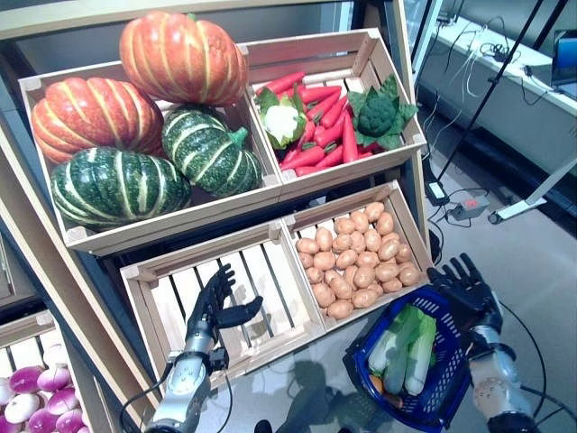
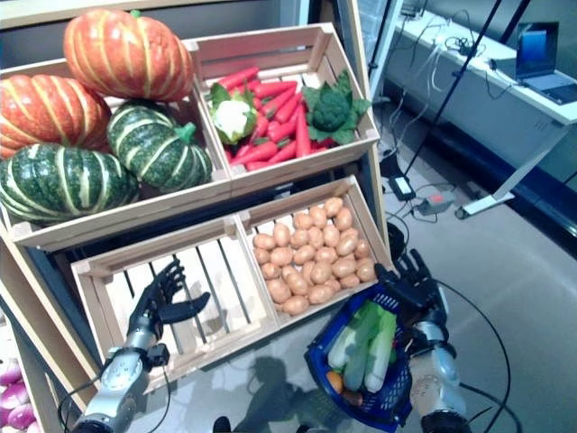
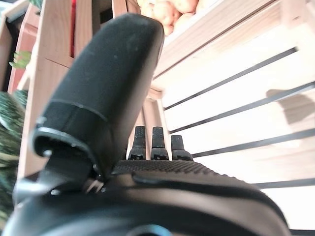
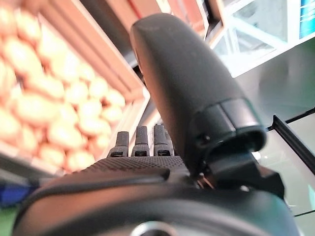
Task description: Put vegetables into the basket
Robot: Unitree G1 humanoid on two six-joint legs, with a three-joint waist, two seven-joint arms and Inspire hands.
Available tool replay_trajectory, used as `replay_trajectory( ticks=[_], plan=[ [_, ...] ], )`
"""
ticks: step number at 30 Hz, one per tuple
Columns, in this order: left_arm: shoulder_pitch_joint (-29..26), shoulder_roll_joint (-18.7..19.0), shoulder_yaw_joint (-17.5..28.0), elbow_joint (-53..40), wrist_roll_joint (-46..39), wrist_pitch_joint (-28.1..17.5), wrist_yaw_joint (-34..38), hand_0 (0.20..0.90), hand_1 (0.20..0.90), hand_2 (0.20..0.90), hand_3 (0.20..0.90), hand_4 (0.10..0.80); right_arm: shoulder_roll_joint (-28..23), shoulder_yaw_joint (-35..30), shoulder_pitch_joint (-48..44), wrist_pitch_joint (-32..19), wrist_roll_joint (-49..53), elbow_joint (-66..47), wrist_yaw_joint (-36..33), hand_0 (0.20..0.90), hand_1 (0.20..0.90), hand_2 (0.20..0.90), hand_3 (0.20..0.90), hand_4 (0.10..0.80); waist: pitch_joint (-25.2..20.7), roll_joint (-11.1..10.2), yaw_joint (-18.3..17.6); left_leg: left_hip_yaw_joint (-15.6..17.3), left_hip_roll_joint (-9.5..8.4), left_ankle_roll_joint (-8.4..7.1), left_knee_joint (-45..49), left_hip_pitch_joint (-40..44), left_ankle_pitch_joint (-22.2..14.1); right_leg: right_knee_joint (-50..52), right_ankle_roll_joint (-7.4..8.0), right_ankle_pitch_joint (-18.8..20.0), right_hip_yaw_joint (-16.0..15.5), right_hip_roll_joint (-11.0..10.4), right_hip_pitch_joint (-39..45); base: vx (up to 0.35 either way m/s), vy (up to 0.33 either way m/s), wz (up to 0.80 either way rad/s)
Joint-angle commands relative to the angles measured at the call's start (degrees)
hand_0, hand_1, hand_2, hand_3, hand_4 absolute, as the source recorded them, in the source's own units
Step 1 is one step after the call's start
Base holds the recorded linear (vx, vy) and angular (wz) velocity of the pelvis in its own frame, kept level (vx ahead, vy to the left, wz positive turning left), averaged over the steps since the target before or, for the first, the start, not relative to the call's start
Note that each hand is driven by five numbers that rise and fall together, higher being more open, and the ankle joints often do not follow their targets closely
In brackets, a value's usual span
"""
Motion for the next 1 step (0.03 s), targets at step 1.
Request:
replay_trajectory(
  ticks=[1],
  plan=[
    [-2.39, -2.11, 2.34, 0.56, 1.88, -5.26, -1.48, 0.9, 0.9, 0.9, 0.9, 0.8, 3.46, 3.23, 0.04, -3.85, 0.68, -5.64, 2.94, 0.9, 0.9, 0.9, 0.9, 0.8, -2.7, 0.23, -0.72, 1.68, -2.03, 1.91, -0.29, 0.19, -1.98, -5.4, -2.19, 8.59, 2.41, 0.46, -1.31, -0.002, 0.032, -0.03]
  ],
)
